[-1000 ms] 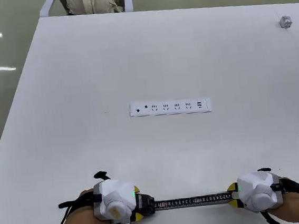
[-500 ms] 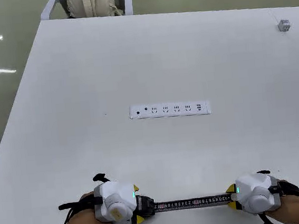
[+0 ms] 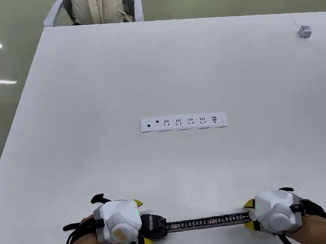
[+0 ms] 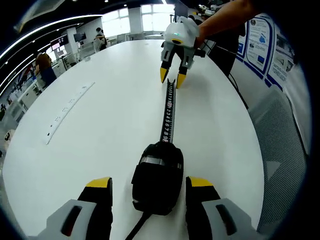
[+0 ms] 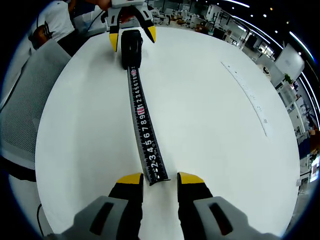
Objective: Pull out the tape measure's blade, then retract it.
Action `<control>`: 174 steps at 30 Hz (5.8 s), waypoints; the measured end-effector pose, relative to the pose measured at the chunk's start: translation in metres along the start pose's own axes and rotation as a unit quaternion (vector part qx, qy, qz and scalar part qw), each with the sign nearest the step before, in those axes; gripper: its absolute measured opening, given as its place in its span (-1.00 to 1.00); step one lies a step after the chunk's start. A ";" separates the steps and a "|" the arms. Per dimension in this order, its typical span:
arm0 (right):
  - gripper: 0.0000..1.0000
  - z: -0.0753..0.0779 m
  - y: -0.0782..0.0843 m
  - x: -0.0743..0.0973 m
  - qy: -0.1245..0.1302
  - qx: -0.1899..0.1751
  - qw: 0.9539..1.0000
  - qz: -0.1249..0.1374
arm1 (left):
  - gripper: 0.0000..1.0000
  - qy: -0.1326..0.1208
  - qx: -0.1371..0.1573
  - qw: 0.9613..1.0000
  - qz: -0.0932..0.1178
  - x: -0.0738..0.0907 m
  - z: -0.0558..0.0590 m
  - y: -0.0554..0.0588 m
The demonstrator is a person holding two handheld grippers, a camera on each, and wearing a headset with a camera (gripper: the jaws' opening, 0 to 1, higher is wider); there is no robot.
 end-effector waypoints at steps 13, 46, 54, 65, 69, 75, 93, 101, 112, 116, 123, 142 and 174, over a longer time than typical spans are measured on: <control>-0.39 -0.001 0.001 0.008 0.037 -0.079 0.996 0.031 | 0.30 -0.044 0.067 0.997 0.021 0.013 -0.003 0.008; -0.09 -0.036 -0.003 0.028 0.120 -0.285 0.944 0.113 | 0.66 -0.131 0.208 0.967 0.063 0.040 0.012 0.017; -0.01 -0.051 -0.007 0.043 0.148 -0.327 0.923 0.137 | 0.75 -0.157 0.254 0.950 0.090 0.052 0.025 0.013; 0.09 -0.065 -0.014 0.055 0.162 -0.347 0.911 0.152 | 0.80 -0.178 0.289 0.935 0.104 0.063 0.042 0.017; 0.12 -0.067 -0.018 0.061 0.168 -0.350 0.907 0.160 | 0.85 -0.189 0.307 0.927 0.107 0.068 0.049 0.019; 0.21 -0.074 -0.022 0.065 0.175 -0.354 0.903 0.167 | 0.88 -0.196 0.319 0.921 0.107 0.073 0.059 0.019; 0.39 -0.097 -0.033 0.082 0.191 -0.375 0.889 0.179 | 0.93 -0.202 0.339 0.911 0.121 0.087 0.086 0.008; 0.46 -0.102 -0.036 0.090 0.198 -0.378 0.885 0.183 | 0.98 -0.207 0.347 0.905 0.129 0.091 0.097 0.000; 0.53 -0.113 -0.037 0.106 0.205 -0.381 0.883 0.183 | 1.00 -0.225 0.363 0.896 0.124 0.104 0.106 0.002; 0.55 -0.116 -0.036 0.112 0.208 -0.379 0.883 0.182 | 1.00 -0.228 0.363 0.896 0.119 0.109 0.111 0.002; 0.56 -0.122 -0.034 0.117 0.211 -0.383 0.881 0.181 | 1.00 -0.230 0.368 0.894 0.111 0.113 0.120 0.003; 0.55 -0.123 -0.028 0.120 0.208 -0.374 0.887 0.172 | 0.94 -0.270 0.391 0.875 0.096 0.117 0.121 -0.006; 0.43 -0.104 -0.017 0.093 0.164 -0.309 0.925 0.149 | 0.78 -0.286 0.417 0.859 0.080 0.083 0.110 -0.023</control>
Point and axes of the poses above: the centre of the closed fingertips' face, and the gripper's own axes: x roughly backward along the fingers, z roughly to its right, y roughly out of its underside, the point moved 5 cm from there along x, roughly backward along the fingers, and after that the axes turned 1 degree about z, right-handed, at the moved point
